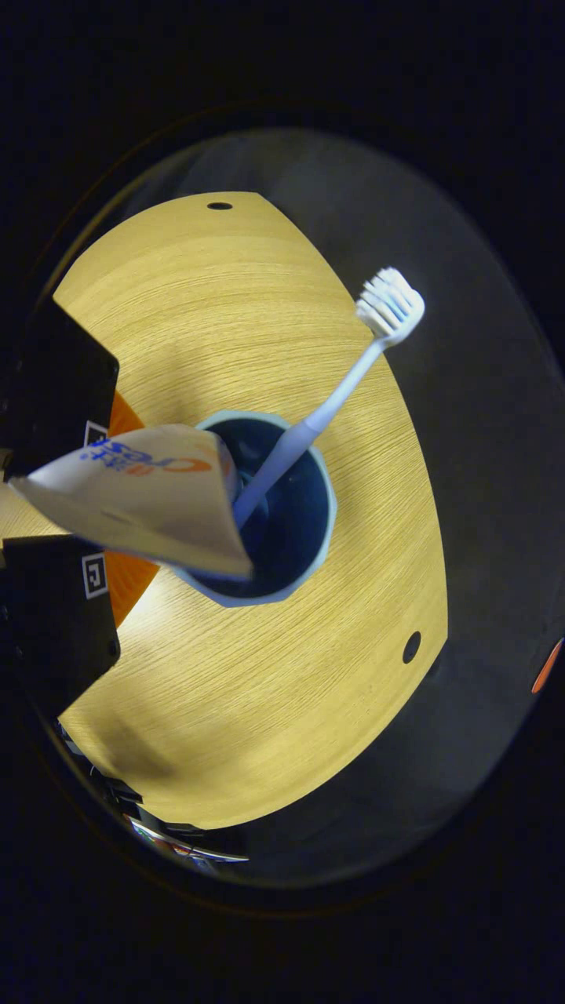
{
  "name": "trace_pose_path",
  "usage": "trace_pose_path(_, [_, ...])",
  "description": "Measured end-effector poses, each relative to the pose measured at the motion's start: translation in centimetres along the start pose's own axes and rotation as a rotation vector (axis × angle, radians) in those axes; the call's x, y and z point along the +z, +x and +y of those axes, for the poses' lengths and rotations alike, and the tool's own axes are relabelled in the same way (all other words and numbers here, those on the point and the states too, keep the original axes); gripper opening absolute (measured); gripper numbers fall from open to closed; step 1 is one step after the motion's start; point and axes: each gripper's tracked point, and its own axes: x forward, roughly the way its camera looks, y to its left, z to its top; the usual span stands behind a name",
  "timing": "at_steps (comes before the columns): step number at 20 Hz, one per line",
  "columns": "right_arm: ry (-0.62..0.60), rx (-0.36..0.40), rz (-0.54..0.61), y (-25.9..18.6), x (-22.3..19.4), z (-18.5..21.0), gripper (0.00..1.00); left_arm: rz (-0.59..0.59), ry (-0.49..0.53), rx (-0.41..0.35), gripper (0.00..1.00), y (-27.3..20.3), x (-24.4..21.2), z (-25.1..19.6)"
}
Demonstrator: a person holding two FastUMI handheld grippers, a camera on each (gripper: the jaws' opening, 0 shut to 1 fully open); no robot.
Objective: Put the toothbrush and toothpaste on the desktop into the cup, then pick up the cup and place it on the coaster on the desktop.
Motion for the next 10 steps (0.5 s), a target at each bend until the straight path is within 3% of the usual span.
trace_pose_path(2, [0.012, -0.01, 0.011, 0.0, -0.2, -0.2, 0.84, -0.045, 0.007, 0.01, 0.32, -2.0, 1.0, 0.8])
trace_pose_path(5, [0.027, -0.015, 0.014, -0.2, 0.2, 0.1, 0.84, -0.125, 0.021, 0.005, 0.94, -3.2, 2.1, 1.4])
trace_pose_path(7, [0.014, -0.024, 0.012, -0.4, 0.5, 0.5, 0.84, -0.204, 0.037, 0.023, 1.0, -4.8, 2.2, 1.0])
trace_pose_path(10, [-0.011, -0.04, -0.005, -0.9, 1.9, 1.1, 0.86, -0.375, -0.01, 0.027, 1.0, -7.1, 2.0, 2.0])
